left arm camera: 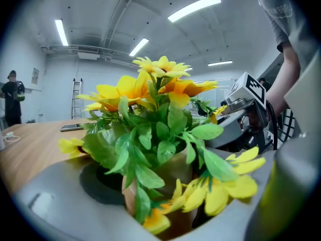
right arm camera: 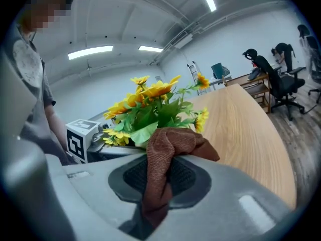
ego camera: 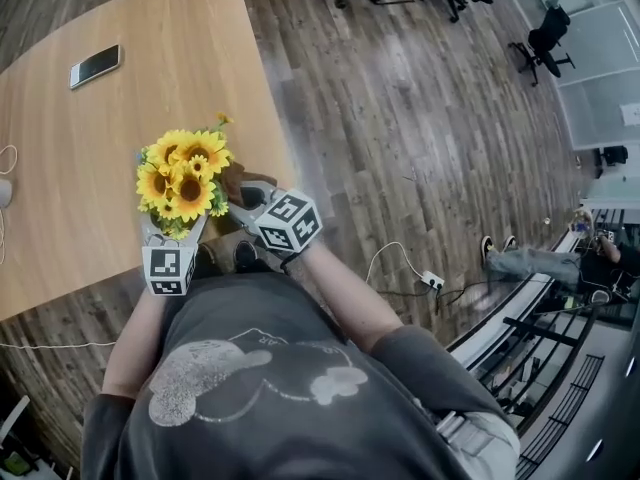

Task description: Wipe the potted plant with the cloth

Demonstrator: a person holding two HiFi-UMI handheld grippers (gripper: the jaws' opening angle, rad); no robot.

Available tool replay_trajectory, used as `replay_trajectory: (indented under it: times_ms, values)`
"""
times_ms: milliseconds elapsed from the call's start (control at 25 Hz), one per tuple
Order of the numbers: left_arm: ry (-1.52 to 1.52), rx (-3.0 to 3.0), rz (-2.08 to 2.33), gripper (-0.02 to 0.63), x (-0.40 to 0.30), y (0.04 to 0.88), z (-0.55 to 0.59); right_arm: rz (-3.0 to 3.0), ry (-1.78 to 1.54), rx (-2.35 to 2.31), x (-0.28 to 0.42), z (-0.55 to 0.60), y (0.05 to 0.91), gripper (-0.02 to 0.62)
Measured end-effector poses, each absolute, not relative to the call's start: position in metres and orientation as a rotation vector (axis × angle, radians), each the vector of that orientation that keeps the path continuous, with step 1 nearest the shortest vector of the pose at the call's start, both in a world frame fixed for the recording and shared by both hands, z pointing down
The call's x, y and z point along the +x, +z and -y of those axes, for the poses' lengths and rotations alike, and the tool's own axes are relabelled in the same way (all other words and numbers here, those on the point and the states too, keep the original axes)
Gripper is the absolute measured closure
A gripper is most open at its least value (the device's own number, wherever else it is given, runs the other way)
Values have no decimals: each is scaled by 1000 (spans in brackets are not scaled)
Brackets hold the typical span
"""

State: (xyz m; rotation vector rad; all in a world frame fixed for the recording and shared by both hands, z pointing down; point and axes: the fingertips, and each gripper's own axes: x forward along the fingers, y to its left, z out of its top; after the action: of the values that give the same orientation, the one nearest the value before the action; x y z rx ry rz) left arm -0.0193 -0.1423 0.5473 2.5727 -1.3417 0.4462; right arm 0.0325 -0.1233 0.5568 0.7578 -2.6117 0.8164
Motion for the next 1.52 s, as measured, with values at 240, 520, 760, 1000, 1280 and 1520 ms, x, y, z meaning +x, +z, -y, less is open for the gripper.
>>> replay_trajectory:
  times_ms: [240, 520, 760, 1000, 1280, 1520]
  values:
    - [472, 2651, 1203, 161, -20, 540, 145, 2582, 858, 753, 17, 97, 559, 535]
    - [515, 2783, 990, 161, -25, 551, 142, 2549, 861, 917, 33, 90, 553, 535]
    - [546, 2896, 719, 161, -27, 556, 138, 2498, 902, 1132, 68, 95, 548, 535]
    - [554, 2955, 534, 161, -25, 556, 140, 2442, 888, 1229, 75, 102, 548, 535]
    - [528, 2930, 483, 116, -28, 560, 148, 2393, 848, 1295, 80, 106, 544, 535]
    - [422, 2801, 773, 51, -50, 555, 153, 2292, 753, 1522, 124, 123, 538, 535]
